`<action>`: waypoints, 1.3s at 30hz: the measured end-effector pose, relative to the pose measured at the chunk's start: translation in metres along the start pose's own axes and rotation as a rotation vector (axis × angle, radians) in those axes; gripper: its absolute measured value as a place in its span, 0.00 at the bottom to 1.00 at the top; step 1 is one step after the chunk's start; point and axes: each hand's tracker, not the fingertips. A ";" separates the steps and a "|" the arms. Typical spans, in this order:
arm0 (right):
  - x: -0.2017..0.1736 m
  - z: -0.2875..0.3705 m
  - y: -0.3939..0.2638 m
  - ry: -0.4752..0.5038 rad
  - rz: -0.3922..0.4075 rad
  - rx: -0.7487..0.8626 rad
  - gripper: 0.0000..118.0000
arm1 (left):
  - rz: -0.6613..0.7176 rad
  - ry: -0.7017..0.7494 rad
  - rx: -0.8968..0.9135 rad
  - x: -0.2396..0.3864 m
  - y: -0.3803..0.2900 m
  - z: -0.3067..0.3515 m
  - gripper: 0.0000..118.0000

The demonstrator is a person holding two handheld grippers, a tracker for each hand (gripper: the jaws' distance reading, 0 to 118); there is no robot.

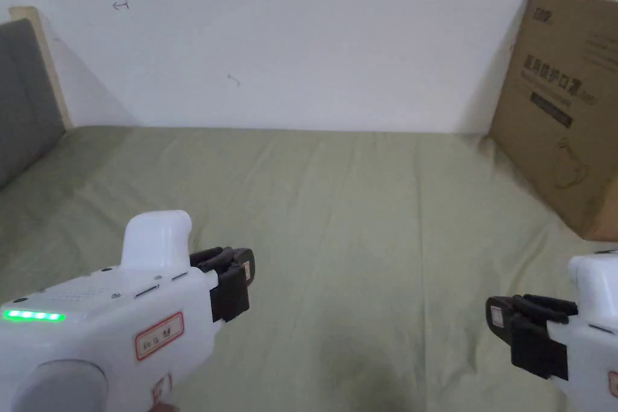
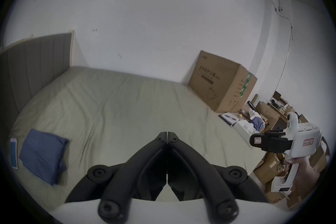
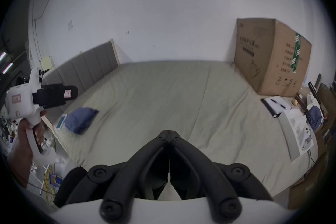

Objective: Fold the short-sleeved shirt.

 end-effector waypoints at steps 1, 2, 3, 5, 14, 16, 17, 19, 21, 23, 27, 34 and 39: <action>0.001 0.014 0.006 -0.006 0.003 0.056 0.00 | -0.043 0.022 0.043 0.014 0.007 0.007 0.00; 0.000 0.025 0.010 -0.017 0.009 0.111 0.00 | -0.080 0.044 0.091 0.025 0.012 0.015 0.00; -0.001 0.037 0.015 -0.033 0.021 0.188 0.00 | -0.112 0.074 0.170 0.037 0.015 0.024 0.00; -0.004 0.058 0.013 -0.083 0.046 0.399 0.00 | -0.148 0.087 0.319 0.051 0.015 0.038 0.00; -0.011 0.024 -0.051 -0.343 0.153 0.673 0.00 | -0.189 0.319 0.413 0.058 -0.043 0.019 0.00; -0.009 0.011 -0.059 -0.371 0.130 0.582 0.00 | -0.234 0.363 0.381 0.053 -0.056 0.017 0.00; -0.007 0.011 -0.064 -0.349 0.098 0.585 0.00 | -0.239 0.365 0.371 0.054 -0.059 0.018 0.00; -0.007 0.015 -0.070 -0.366 0.076 0.589 0.00 | -0.249 0.358 0.371 0.056 -0.065 0.022 0.00; -0.005 0.016 -0.068 -0.362 0.081 0.578 0.00 | -0.278 0.369 0.378 0.058 -0.067 0.027 0.00; -0.004 0.018 -0.063 -0.357 0.088 0.568 0.02 | -0.291 0.368 0.383 0.060 -0.062 0.029 0.01; -0.007 0.023 -0.055 -0.381 0.116 0.568 0.59 | -0.254 0.329 0.392 0.062 -0.054 0.031 0.74; -0.015 0.032 -0.055 -0.352 0.121 0.612 1.00 | -0.260 0.379 0.399 0.061 -0.053 0.036 1.00; -0.016 0.030 -0.055 -0.349 0.135 0.601 1.00 | -0.251 0.342 0.390 0.055 -0.054 0.039 1.00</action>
